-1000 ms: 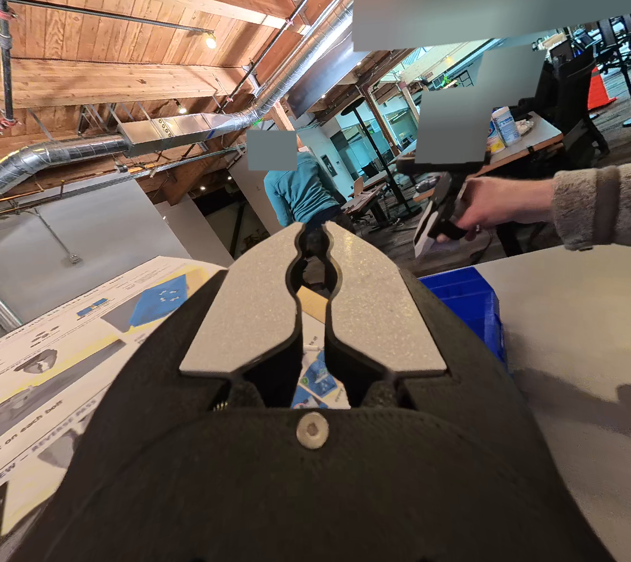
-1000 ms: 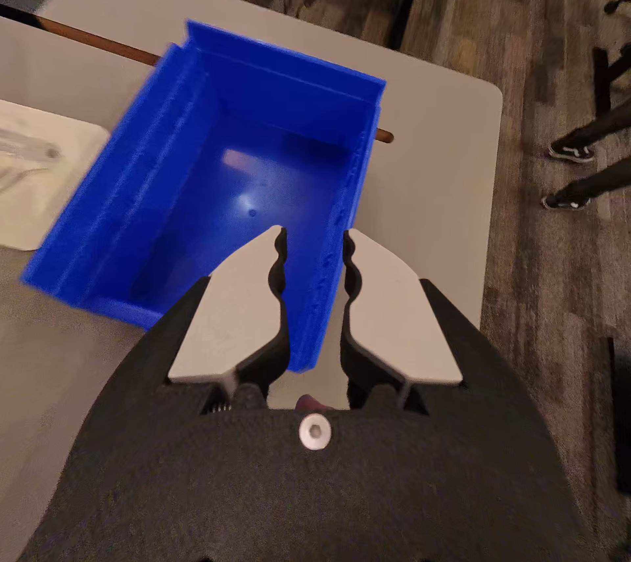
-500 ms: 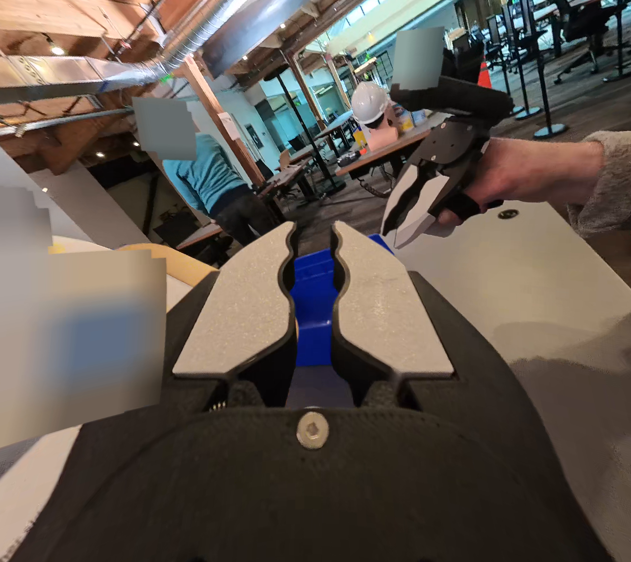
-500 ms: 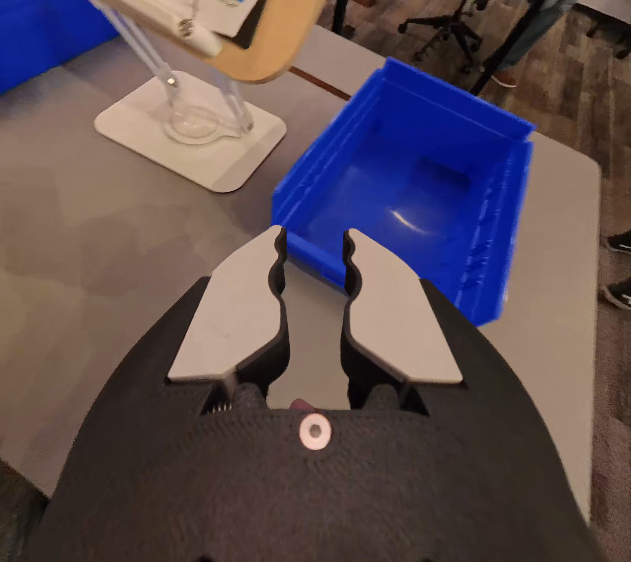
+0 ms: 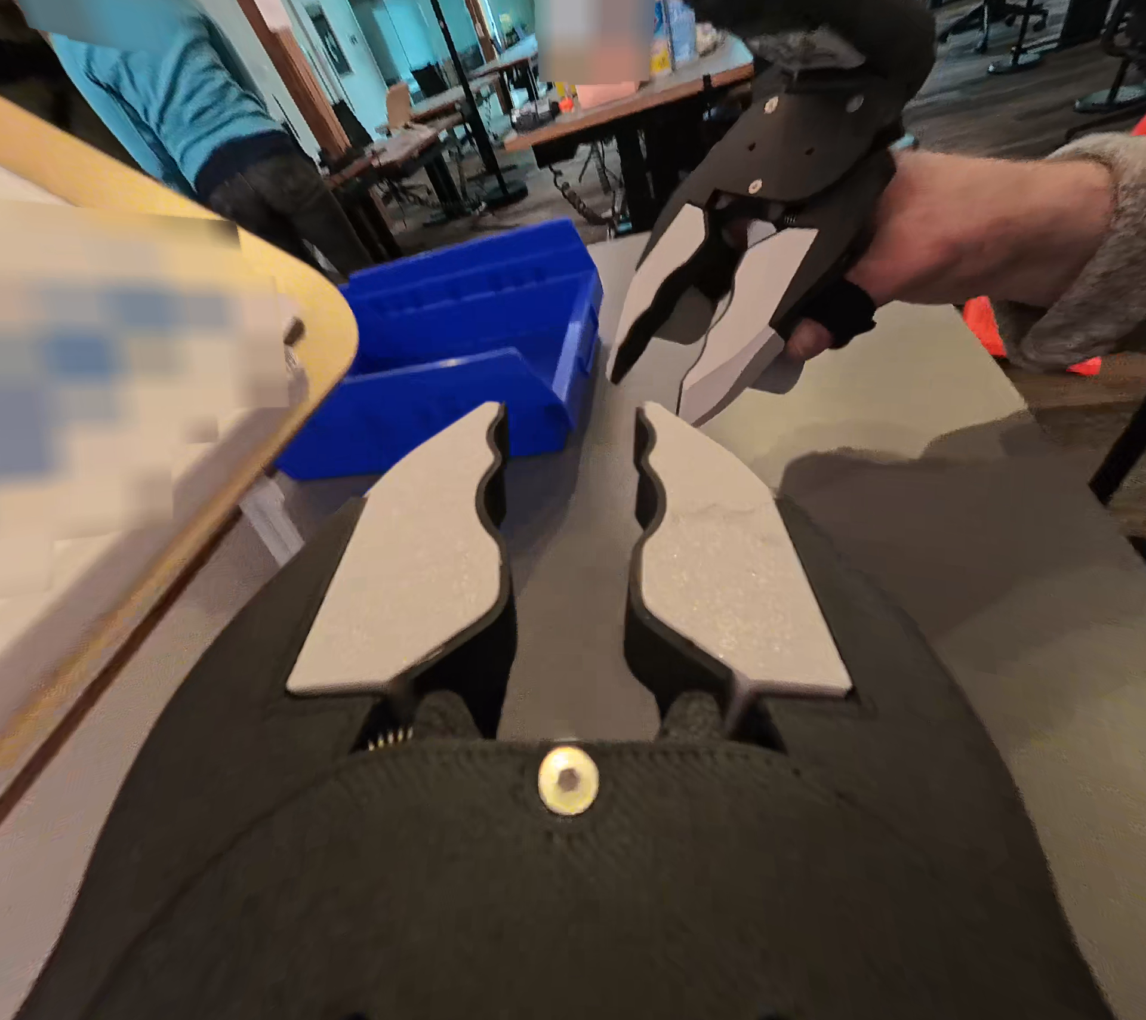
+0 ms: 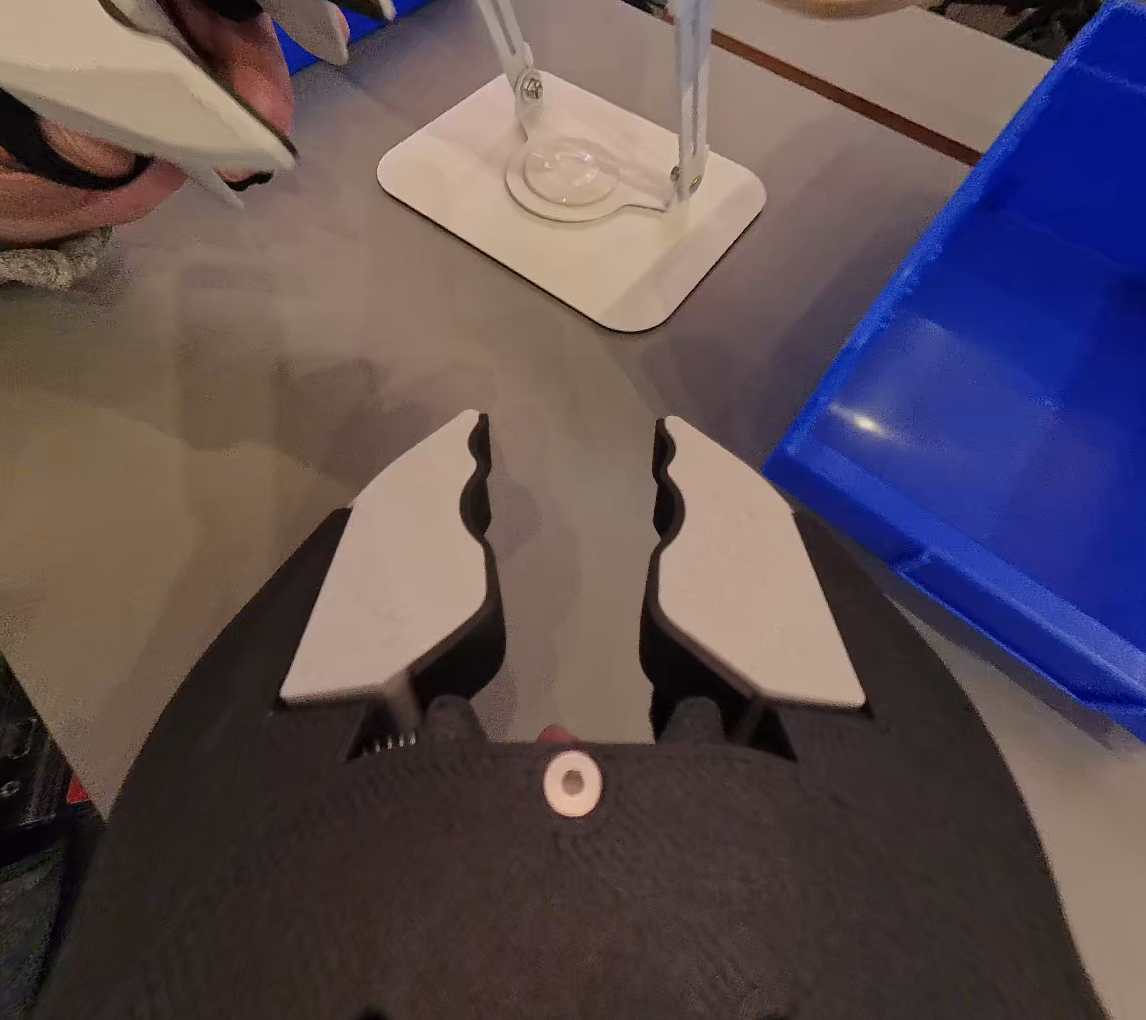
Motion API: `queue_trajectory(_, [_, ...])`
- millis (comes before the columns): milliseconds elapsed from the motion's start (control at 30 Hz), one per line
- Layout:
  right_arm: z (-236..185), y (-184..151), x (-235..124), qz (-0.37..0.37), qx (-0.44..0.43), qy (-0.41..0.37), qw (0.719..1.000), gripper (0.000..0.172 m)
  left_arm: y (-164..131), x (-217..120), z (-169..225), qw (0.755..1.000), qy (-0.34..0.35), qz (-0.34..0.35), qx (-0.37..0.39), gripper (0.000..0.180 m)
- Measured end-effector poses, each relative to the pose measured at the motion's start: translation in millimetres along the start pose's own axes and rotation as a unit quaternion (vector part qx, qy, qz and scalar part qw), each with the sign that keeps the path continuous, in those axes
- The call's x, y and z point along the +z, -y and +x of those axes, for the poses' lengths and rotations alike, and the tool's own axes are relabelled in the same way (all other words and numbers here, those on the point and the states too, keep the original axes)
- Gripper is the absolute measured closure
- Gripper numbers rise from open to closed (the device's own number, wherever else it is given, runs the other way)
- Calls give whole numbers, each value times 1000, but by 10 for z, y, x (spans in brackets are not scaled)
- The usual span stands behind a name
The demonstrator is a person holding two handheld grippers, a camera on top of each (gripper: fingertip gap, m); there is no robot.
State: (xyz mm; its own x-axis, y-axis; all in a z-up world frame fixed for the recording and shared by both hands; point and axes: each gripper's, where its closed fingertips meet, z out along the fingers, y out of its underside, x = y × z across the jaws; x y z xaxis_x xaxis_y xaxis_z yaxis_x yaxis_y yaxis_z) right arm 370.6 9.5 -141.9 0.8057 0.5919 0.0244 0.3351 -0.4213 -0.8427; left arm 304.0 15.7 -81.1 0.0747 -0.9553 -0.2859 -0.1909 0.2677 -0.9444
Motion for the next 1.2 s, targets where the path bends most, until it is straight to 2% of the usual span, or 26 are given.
queue_trajectory(33, [-24, -30, 54, -6, -4, -1, 1000, 119, -103, 12, 15, 1000, -1, -13, 0, 140])
queue_trajectory(167, [-80, -155, 272, -32, -24, -6, 999, 110, -367, 38, 42, 999, -12, -23, -26, 132])
queue_trajectory(300, [-65, -221, 437, -37, -30, -10, 999, 102, -457, 48, -34, 999, -8, -28, -30, 129])
queue_trajectory(467, [-8, -356, 557, -60, -47, -25, 997, 100, -611, 115, -8, 999, -12, -45, -24, 126])
queue_trajectory(700, [-51, -558, 677, -89, -54, -10, 995, 97, -672, 148, 15, 998, -22, -47, -34, 126])
queue_trajectory(967, [6, -592, 681, -96, -35, -15, 995, 92, -724, 134, 31, 997, -27, -55, -46, 127])
queue_trajectory(1200, [3, -597, 676, -97, -29, -11, 995, 102, -809, -7, 42, 995, -28, -65, -71, 131])
